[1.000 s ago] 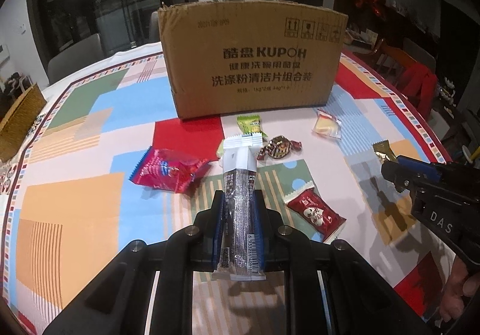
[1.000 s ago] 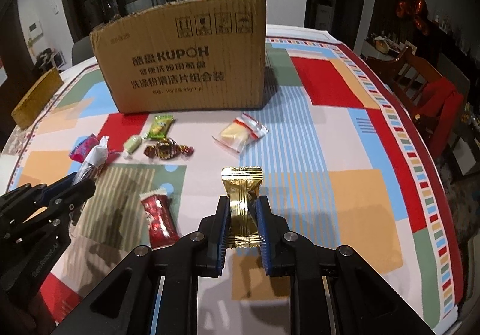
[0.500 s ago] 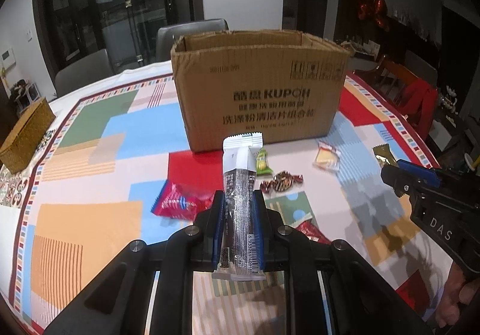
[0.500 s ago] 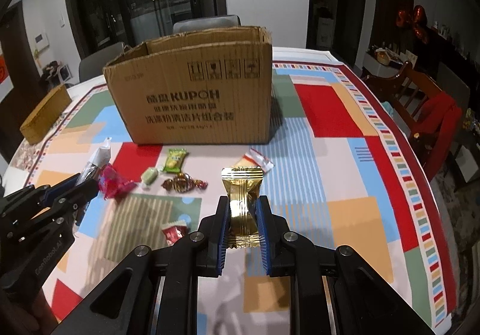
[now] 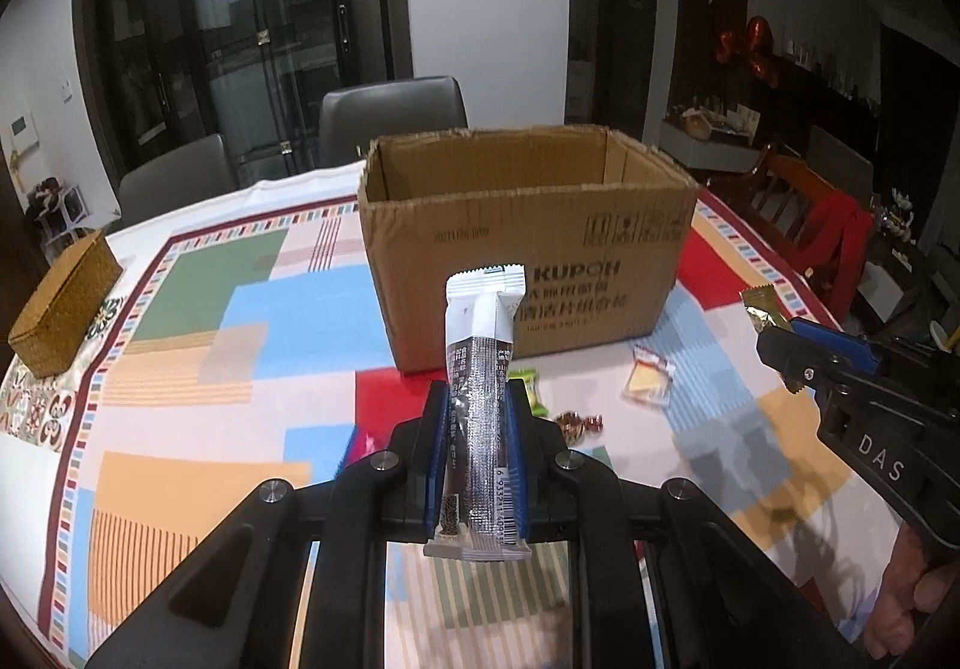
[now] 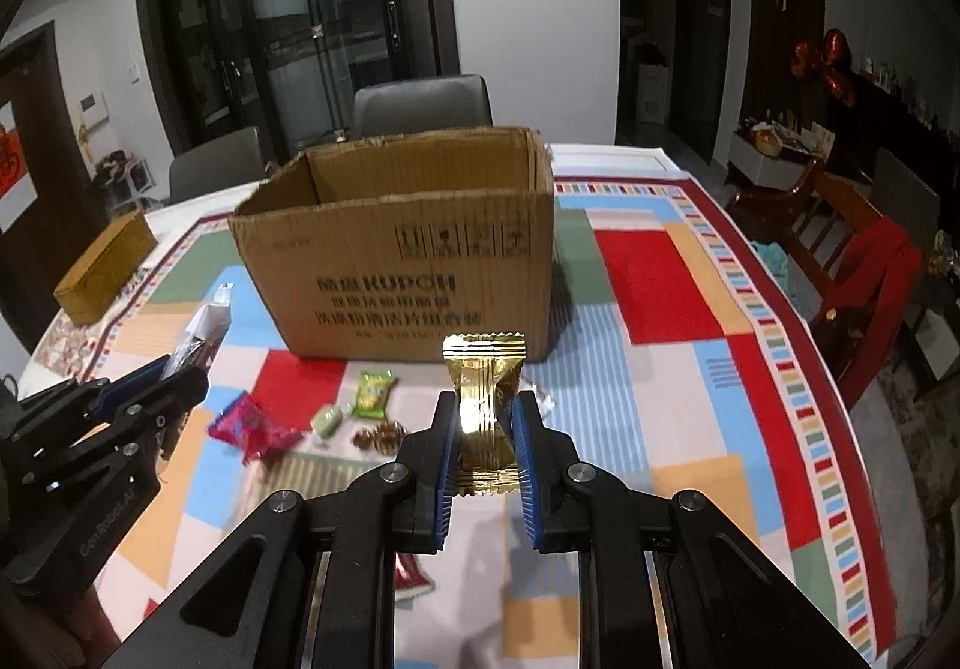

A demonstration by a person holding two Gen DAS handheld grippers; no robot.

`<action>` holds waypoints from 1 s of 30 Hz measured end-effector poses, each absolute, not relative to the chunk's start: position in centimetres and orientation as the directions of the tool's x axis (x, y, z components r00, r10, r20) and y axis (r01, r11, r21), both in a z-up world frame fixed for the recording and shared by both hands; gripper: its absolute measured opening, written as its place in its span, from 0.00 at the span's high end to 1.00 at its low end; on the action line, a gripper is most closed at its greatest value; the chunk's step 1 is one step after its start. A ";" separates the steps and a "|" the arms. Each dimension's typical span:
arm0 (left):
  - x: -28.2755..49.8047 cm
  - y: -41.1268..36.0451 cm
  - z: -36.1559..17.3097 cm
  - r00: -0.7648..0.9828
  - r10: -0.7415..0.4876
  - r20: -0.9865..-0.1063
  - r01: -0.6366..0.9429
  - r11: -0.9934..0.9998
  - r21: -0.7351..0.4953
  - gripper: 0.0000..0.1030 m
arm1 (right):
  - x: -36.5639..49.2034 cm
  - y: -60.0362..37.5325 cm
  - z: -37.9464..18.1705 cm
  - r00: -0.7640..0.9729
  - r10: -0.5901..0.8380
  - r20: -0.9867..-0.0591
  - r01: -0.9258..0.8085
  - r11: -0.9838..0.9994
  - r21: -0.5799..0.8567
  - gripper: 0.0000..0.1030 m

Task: Organize snacks
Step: 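Lift both held snacks and carry them over the open cardboard box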

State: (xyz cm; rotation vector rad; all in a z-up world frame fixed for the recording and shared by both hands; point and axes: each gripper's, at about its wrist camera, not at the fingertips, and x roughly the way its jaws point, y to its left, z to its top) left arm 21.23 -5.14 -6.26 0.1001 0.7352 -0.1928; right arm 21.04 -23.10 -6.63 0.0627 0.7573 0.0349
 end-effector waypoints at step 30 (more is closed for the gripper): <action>26.7 -5.0 0.5 0.829 -0.126 -0.546 0.173 0.984 0.036 0.82 | 26.4 -23.2 -0.3 0.829 0.040 -0.557 -0.001 0.998 0.071 0.81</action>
